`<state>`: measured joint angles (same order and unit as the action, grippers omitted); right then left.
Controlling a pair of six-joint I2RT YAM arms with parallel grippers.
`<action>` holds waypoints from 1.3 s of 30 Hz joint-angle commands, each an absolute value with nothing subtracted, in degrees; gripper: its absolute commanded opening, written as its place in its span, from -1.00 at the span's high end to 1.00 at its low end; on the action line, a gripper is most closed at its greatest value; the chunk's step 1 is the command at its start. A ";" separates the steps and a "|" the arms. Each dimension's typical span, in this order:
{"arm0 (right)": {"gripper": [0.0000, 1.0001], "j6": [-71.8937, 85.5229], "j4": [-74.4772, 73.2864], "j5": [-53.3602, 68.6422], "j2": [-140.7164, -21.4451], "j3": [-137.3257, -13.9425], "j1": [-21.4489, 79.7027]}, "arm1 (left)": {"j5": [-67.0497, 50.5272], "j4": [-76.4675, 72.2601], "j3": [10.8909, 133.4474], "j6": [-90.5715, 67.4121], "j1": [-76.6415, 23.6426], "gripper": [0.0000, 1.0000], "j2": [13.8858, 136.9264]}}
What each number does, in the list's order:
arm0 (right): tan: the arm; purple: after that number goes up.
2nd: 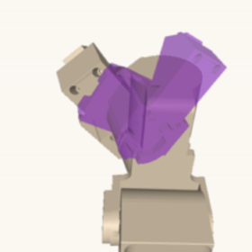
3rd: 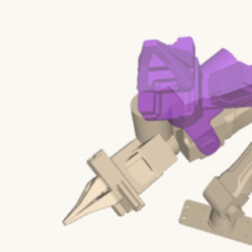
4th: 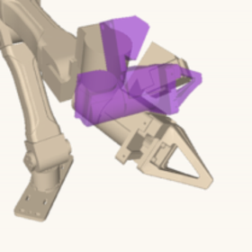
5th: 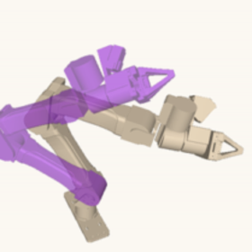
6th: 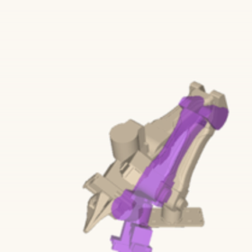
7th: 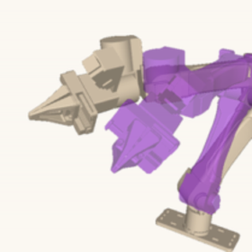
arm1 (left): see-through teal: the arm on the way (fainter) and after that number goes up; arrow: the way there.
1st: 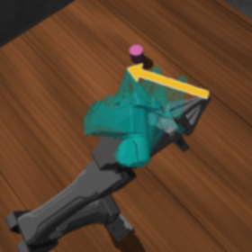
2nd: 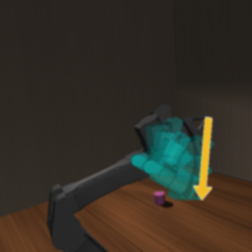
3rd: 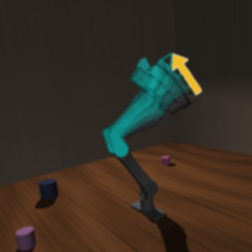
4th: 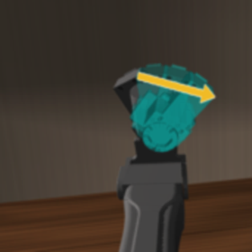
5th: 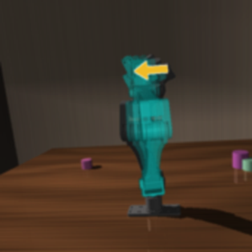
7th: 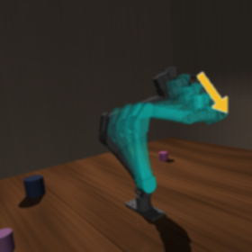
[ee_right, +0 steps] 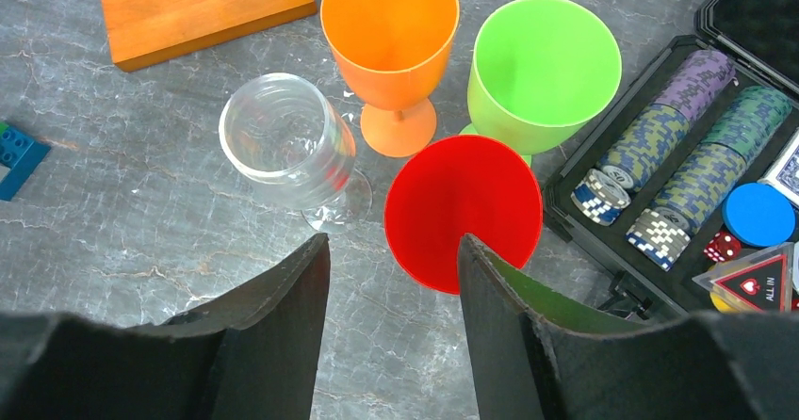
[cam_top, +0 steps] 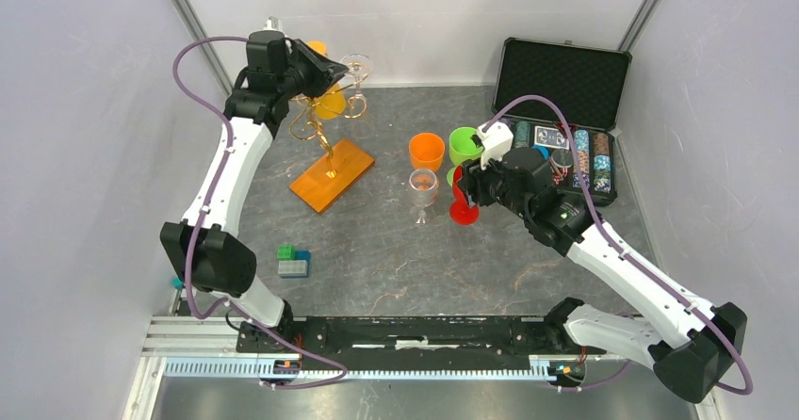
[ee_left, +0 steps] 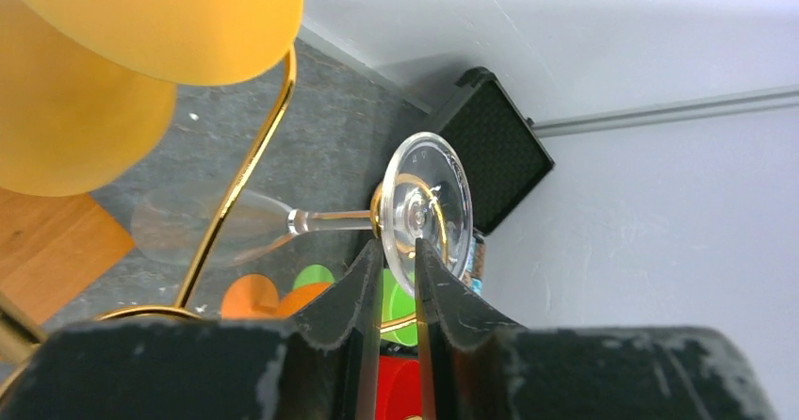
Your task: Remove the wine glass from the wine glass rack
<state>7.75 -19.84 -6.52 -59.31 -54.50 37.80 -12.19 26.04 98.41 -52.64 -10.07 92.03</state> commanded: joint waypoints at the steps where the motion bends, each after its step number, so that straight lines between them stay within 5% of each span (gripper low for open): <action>1: -0.14 8.51 -17.21 -6.56 -58.46 -54.32 37.66 | -17.99 18.41 95.68 -58.87 -9.58 0.56 90.17; 14: -0.14 8.59 -17.19 -6.85 -57.85 -53.33 37.71 | -21.69 6.25 87.61 -69.19 -9.15 0.84 88.50; 39: -0.13 8.72 -16.68 -6.79 -58.11 -52.29 37.71 | -21.35 3.25 88.86 -73.24 -10.50 0.54 93.10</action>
<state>8.32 -18.87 -6.55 -59.02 -52.62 37.80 -20.64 5.50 87.15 -70.63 -9.61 91.64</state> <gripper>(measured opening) 0.568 0.205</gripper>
